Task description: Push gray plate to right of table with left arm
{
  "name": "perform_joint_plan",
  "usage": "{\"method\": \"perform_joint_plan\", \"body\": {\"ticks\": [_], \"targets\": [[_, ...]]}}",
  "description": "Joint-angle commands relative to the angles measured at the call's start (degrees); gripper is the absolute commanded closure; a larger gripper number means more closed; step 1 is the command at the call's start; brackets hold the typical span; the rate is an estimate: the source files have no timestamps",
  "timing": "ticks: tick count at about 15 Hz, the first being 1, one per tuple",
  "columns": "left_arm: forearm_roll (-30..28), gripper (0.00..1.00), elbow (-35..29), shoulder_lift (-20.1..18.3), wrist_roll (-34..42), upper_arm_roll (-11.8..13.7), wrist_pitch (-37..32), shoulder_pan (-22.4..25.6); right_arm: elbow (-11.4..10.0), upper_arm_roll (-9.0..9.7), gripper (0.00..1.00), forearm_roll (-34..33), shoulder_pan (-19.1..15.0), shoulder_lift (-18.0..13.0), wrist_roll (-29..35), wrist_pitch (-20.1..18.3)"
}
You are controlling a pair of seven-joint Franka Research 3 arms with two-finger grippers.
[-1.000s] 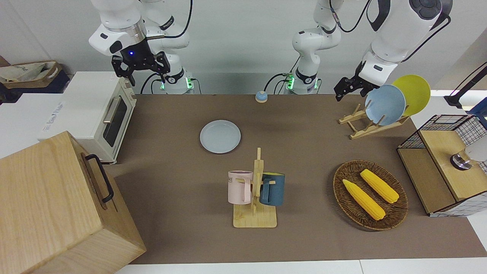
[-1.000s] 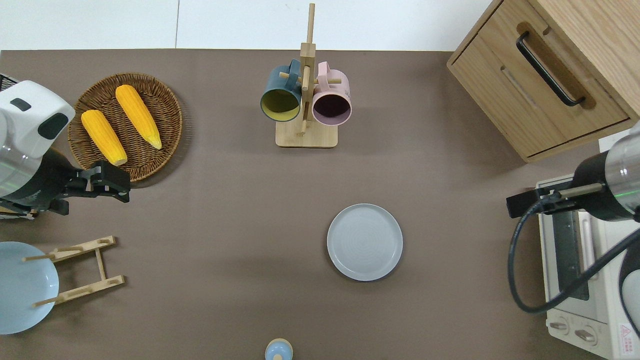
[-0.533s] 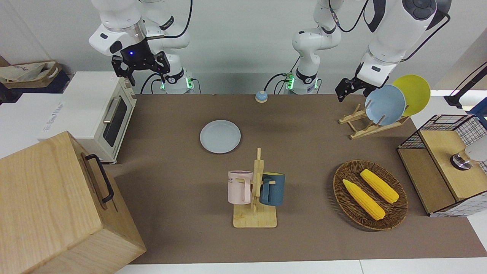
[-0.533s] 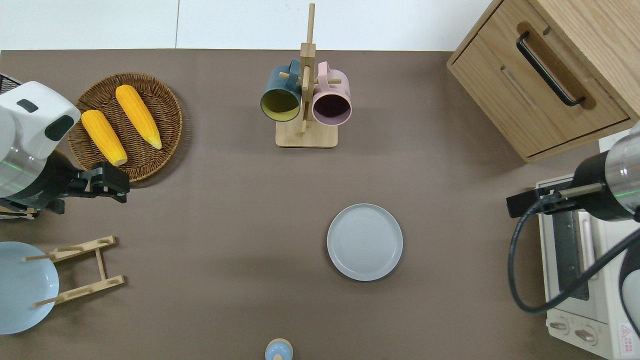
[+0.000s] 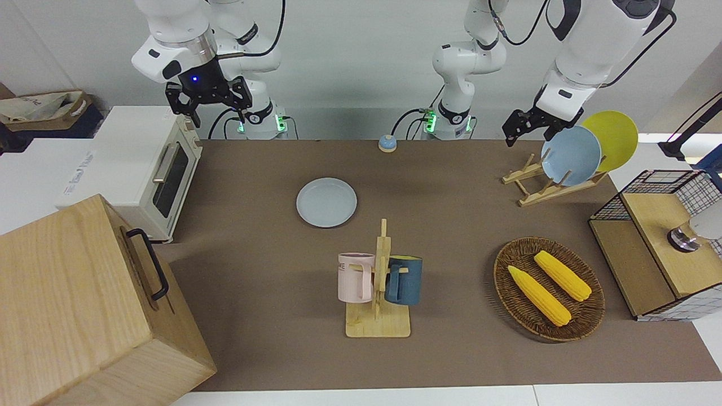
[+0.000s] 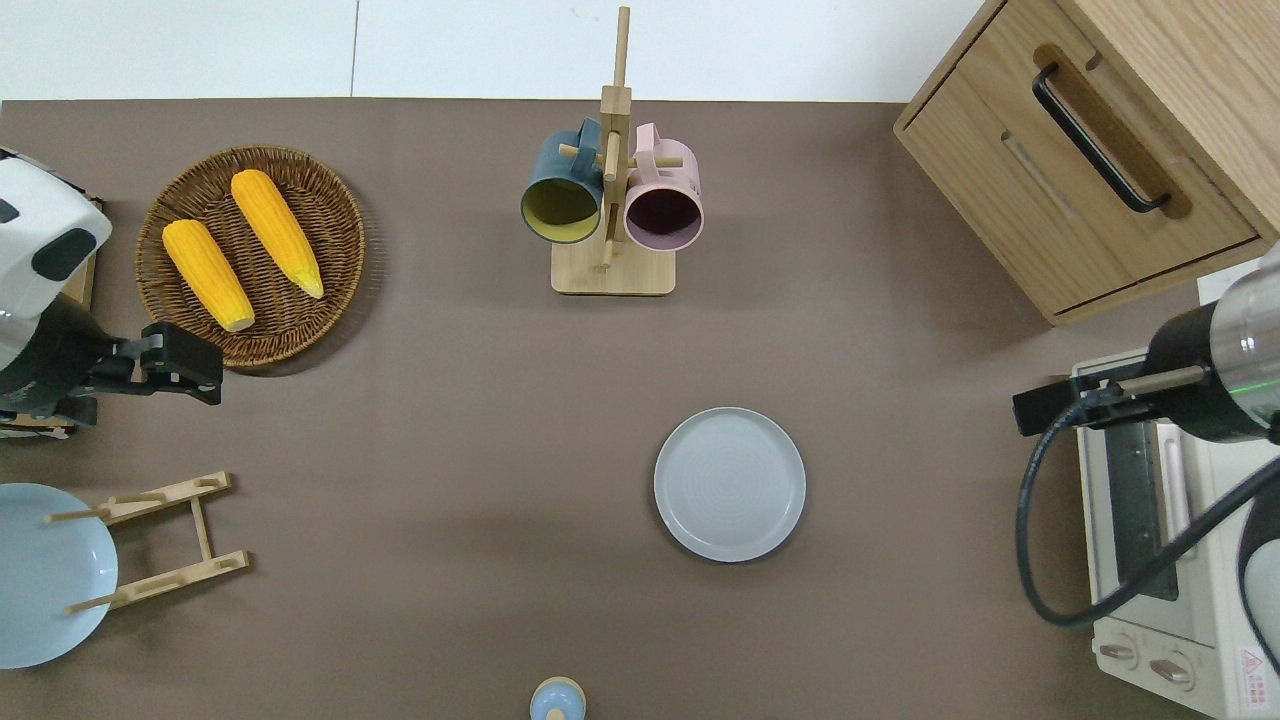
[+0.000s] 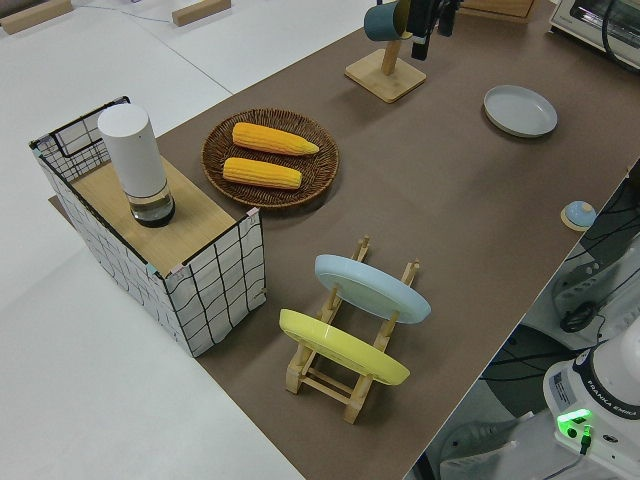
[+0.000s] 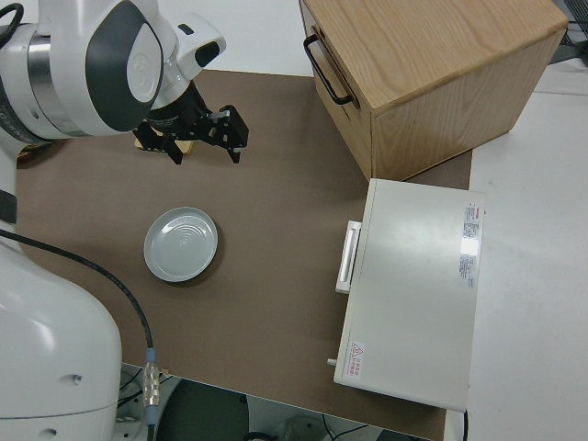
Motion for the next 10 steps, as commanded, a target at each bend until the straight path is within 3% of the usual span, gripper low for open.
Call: {"method": "perform_joint_plan", "body": {"ticks": [1,10], "targets": [[-0.97,0.0,-2.52,-3.45,0.43,2.38,-0.37,-2.01,0.5,0.87,0.017,0.33,-1.13,-0.17,0.74,-0.89],[-0.97,0.0,-10.34,-5.31,0.43,3.0,5.96,-2.71,0.5,0.96,0.017,0.33,-1.13,-0.17,0.74,-0.89]]}}
